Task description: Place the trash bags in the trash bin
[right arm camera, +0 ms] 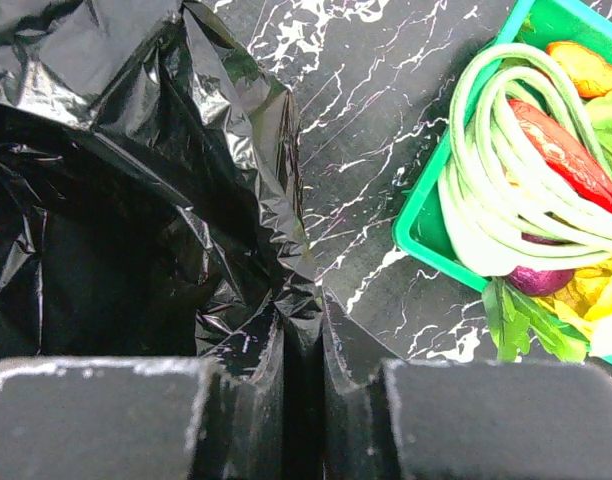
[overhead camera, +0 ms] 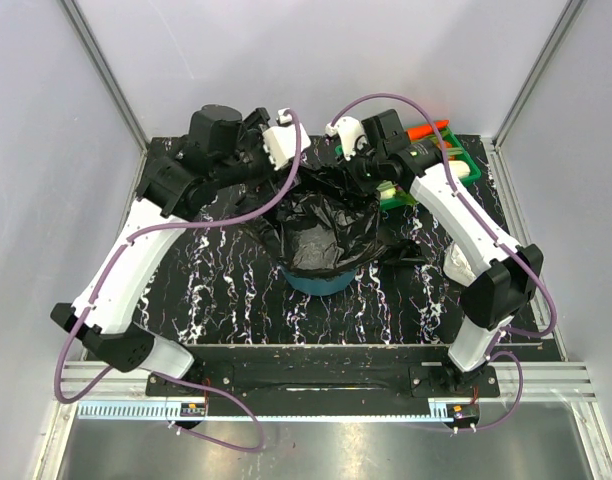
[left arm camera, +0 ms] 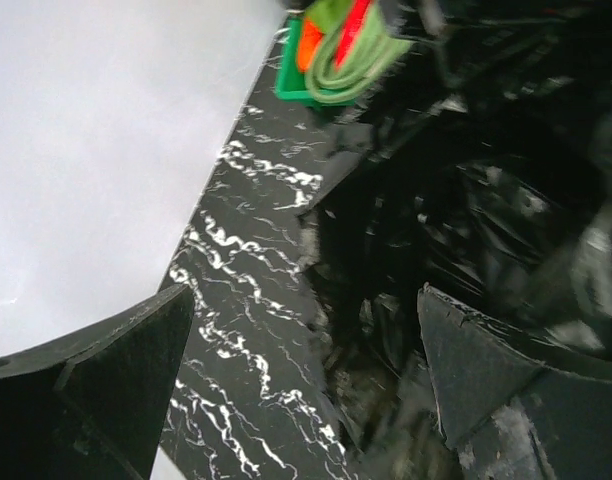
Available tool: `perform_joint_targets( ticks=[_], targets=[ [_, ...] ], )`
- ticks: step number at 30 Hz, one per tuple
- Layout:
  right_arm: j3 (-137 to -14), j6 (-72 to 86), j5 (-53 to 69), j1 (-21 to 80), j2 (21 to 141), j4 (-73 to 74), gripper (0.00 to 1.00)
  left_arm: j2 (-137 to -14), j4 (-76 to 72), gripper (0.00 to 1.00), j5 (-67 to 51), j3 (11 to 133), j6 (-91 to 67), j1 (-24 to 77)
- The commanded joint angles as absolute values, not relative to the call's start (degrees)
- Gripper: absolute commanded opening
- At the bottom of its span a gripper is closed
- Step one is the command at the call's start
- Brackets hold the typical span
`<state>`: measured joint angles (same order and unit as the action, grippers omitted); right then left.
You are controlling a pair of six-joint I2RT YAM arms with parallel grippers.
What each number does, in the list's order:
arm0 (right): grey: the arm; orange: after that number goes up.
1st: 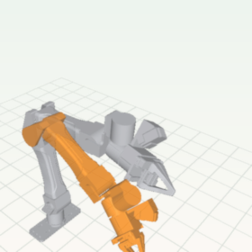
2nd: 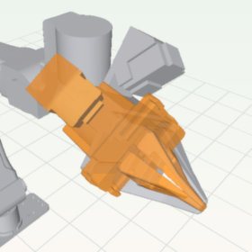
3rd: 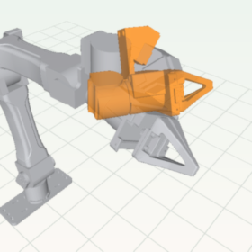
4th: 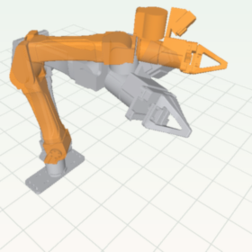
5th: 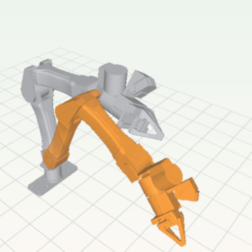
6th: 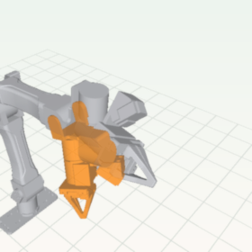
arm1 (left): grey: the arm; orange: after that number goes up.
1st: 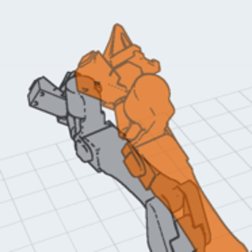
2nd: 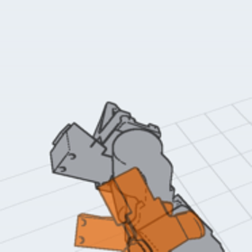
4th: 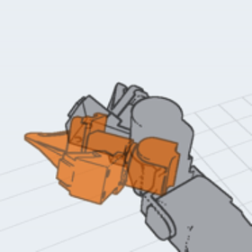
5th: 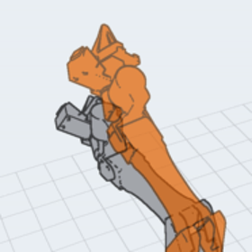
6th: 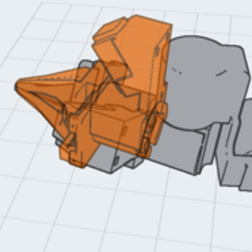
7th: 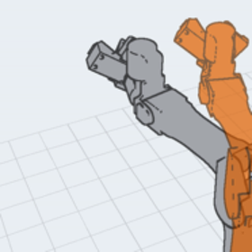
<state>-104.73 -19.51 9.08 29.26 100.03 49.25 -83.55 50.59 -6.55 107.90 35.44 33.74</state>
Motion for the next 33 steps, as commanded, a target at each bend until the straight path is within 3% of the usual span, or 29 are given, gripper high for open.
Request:
perform_joint_targets(
  ticks=[1,5,11,33],
  targets=[
    [-108.63,-23.20,4.22,29.62,97.47,50.19,0.15,-80.42,56.07,0.99,-19.40,109.51,38.49,33.66],
    [-109.16,-22.94,3.96,29.62,98.61,50.27,0.16,-81.56,57.04,0.99,-23.20,111.18,37.09,35.32],
    [-108.98,-23.12,3.69,29.62,99.14,50.19,0.14,-85.86,57.48,0.99,-16.88,107.23,40.78,41.39],
    [-108.46,-23.64,6.68,26.98,101.78,50.27,0.06,-98.96,55.55,0.99,-14.06,96.59,48.42,43.33]
  ],
)
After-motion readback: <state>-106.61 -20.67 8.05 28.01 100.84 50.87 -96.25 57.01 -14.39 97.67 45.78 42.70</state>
